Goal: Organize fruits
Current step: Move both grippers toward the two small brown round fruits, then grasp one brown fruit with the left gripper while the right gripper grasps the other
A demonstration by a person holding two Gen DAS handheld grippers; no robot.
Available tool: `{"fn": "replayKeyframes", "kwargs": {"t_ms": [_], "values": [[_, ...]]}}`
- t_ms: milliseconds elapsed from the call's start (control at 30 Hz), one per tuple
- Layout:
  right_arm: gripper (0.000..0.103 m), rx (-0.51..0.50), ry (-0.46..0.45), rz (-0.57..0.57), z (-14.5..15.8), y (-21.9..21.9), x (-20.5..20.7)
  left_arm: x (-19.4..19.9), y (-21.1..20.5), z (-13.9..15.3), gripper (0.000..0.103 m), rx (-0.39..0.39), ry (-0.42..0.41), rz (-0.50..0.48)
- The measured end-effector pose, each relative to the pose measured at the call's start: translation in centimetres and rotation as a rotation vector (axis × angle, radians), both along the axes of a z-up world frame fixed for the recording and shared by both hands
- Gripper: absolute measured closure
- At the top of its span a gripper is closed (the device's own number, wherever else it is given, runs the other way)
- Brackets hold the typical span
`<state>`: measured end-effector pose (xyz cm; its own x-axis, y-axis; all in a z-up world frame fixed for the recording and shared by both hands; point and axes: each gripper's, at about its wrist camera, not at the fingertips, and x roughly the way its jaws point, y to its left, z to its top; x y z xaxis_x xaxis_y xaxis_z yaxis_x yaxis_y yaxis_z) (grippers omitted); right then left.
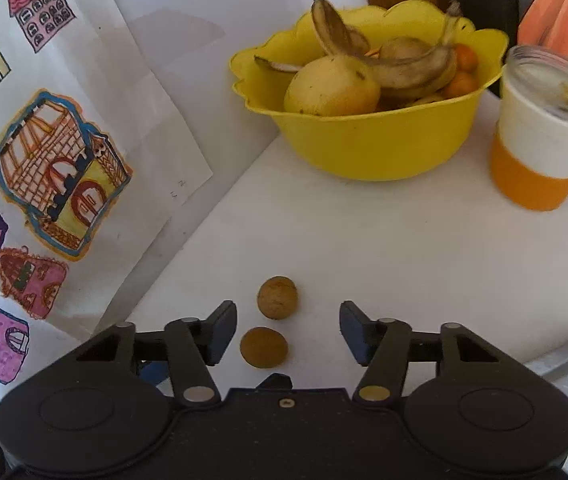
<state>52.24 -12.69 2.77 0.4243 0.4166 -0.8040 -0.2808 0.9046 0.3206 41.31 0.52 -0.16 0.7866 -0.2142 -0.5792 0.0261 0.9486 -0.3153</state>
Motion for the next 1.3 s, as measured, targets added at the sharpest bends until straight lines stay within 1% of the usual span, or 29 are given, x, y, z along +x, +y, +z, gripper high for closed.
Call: {"fn": "replayKeyframes", "kwargs": {"t_ms": [100, 167, 233, 300, 367, 433, 567, 667, 733, 767, 833, 900, 1100, 1300], "values": [[0.048, 0.005, 0.006, 0.012, -0.5, 0.5, 0.3, -0.1, 0.0, 0.2, 0.025, 0.001, -0.002, -0.018], [0.053, -0.004, 0.006, 0.018, -0.8, 0.9, 0.6, -0.1, 0.0, 0.1, 0.029, -0.008, -0.005, -0.028], [0.054, -0.008, 0.002, 0.022, -1.2, 1.3, 1.0, -0.1, 0.0, 0.0, 0.040, -0.001, -0.010, -0.031], [0.055, -0.011, -0.001, 0.020, -1.5, 1.5, 1.2, 0.0, 0.0, -0.1, 0.044, 0.003, -0.012, -0.030], [0.056, -0.010, 0.004, 0.016, -1.8, 1.7, 1.4, 0.1, 0.1, -0.1, 0.046, -0.007, -0.014, -0.029], [0.057, -0.009, 0.007, 0.012, -2.2, 1.8, 1.6, 0.1, 0.1, -0.1, 0.051, -0.016, -0.014, -0.035], [0.059, -0.014, -0.011, 0.015, -2.5, 2.1, 1.7, -0.1, -0.1, -0.1, 0.056, -0.004, -0.019, -0.046], [0.065, -0.023, -0.016, 0.019, -2.6, 2.3, 1.6, 0.0, -0.2, -0.1, 0.060, -0.005, -0.018, -0.050], [0.075, -0.031, -0.019, 0.026, -2.5, 2.5, 1.5, 0.0, -0.1, -0.2, 0.063, -0.006, -0.019, -0.047], [0.075, -0.034, -0.021, 0.031, -2.5, 2.5, 1.5, -0.1, -0.1, -0.2, 0.064, -0.008, -0.019, -0.043], [0.075, -0.046, -0.034, 0.043, -2.5, 2.7, 1.4, 0.0, -0.1, -0.2, 0.073, -0.013, -0.016, -0.039], [0.075, -0.047, -0.038, 0.043, -2.5, 2.7, 1.3, -0.2, 0.0, -0.2, 0.074, -0.022, -0.015, -0.042], [0.075, -0.045, -0.043, 0.023, -2.3, 1.9, 1.1, -0.4, 0.1, -0.3, 0.075, -0.023, -0.016, -0.051], [0.075, -0.069, -0.083, 0.042, -1.7, 0.4, -0.5, -0.4, -0.2, -0.3, 0.075, -0.019, -0.016, -0.062]]}}
